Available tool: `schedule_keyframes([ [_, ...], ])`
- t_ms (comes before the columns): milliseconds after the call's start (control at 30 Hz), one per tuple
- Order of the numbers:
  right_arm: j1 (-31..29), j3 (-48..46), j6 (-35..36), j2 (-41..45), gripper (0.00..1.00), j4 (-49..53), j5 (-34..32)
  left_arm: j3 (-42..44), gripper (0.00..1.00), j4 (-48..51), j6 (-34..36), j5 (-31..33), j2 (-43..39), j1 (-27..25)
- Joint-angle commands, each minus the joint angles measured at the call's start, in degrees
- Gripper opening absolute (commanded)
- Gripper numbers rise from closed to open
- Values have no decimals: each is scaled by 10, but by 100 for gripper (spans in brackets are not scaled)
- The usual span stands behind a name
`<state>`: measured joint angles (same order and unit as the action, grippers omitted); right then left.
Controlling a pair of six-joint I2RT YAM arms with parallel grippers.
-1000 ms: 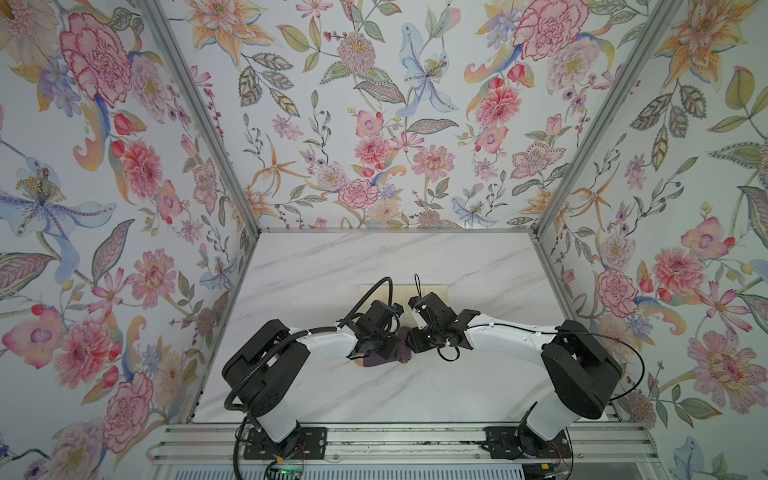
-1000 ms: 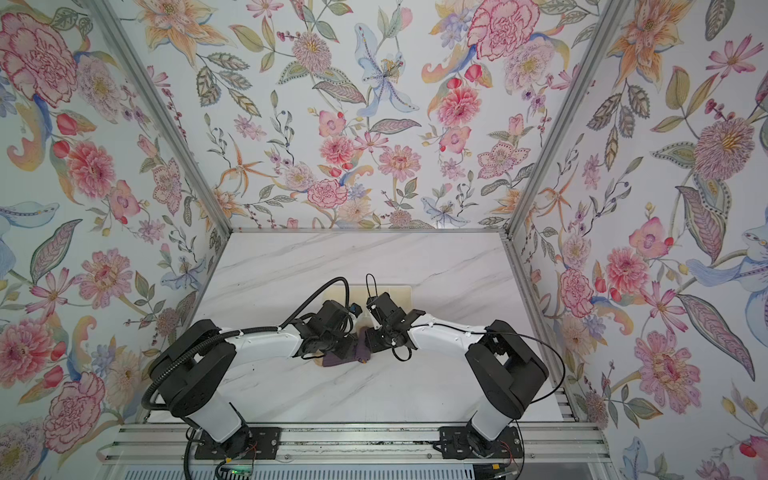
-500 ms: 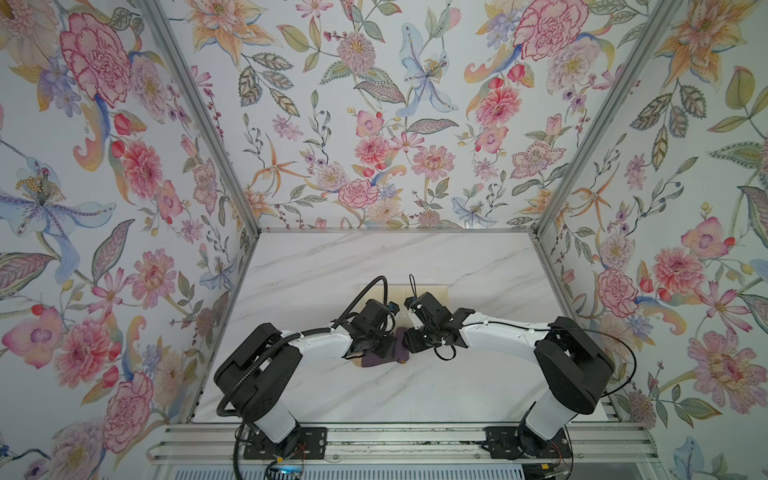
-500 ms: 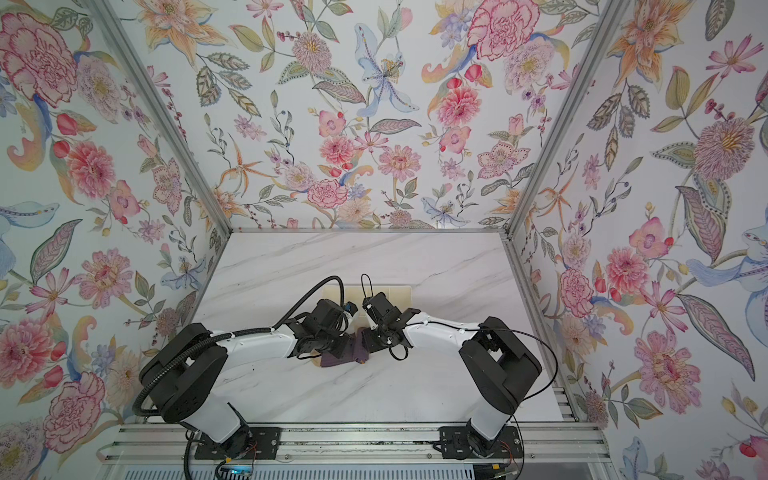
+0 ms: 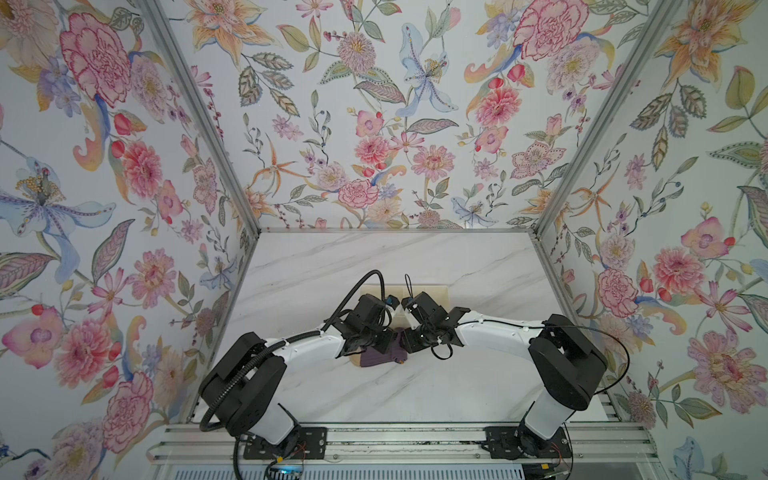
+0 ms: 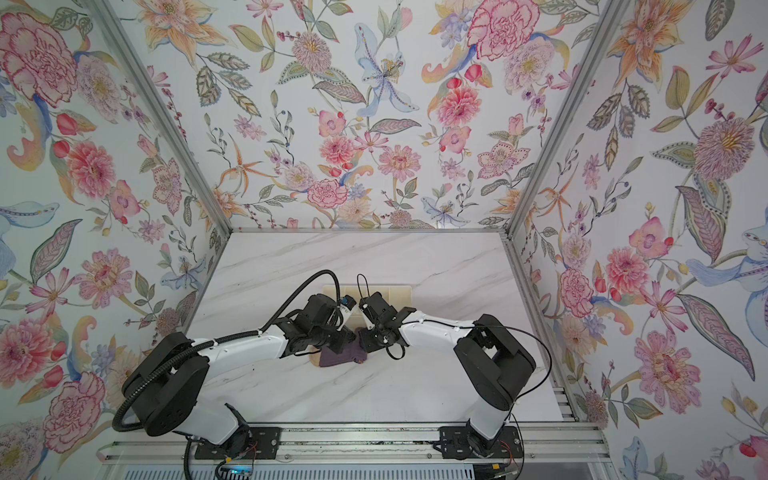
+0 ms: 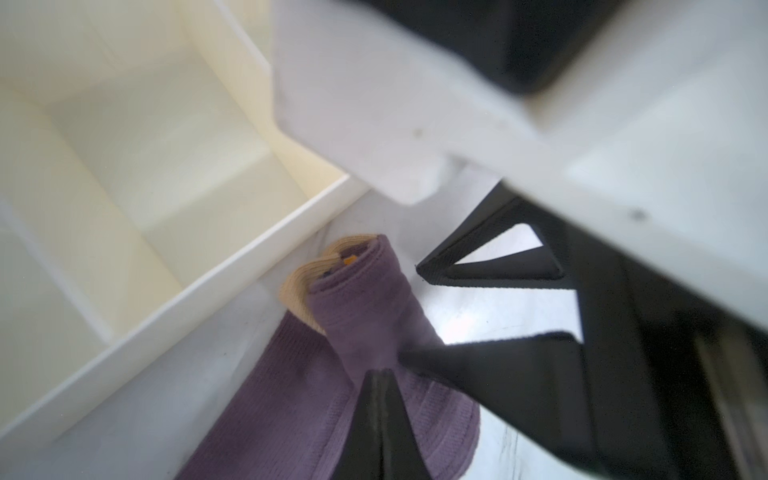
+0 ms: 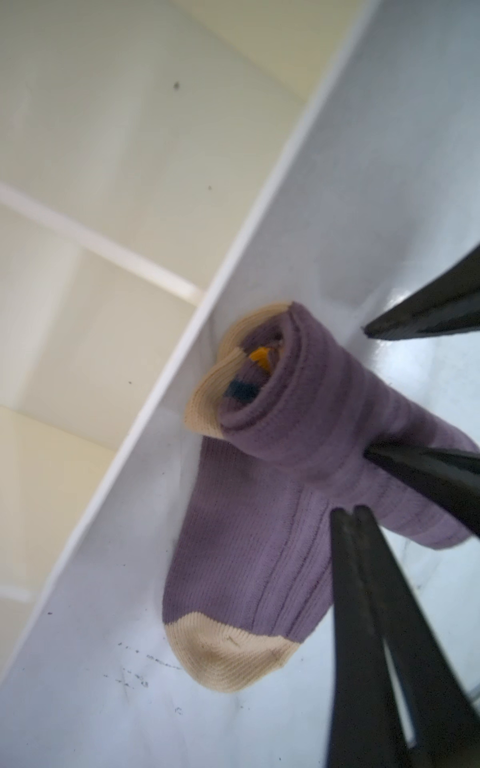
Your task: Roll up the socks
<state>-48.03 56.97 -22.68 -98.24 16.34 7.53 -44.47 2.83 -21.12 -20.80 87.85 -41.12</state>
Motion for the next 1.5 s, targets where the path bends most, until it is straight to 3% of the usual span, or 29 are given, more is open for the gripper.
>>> schedule_keyframes([
  [0,-3,8,7,-11,43,14,11,8,0,-11,-9,-26,10,5],
  [567,2,2,4,-8,44,6,17,11,0,-20,-8,-33,64,3],
  [1033,56,-76,-37,60,45,-83,104,14,0,8,6,-4,86,2],
  [1133,64,-95,-51,68,41,-115,131,15,0,13,8,1,86,3],
  [1333,63,-111,-69,63,22,-150,161,23,0,8,5,0,85,3],
  [1467,59,-117,-78,66,18,-169,177,31,0,4,2,-1,83,3],
])
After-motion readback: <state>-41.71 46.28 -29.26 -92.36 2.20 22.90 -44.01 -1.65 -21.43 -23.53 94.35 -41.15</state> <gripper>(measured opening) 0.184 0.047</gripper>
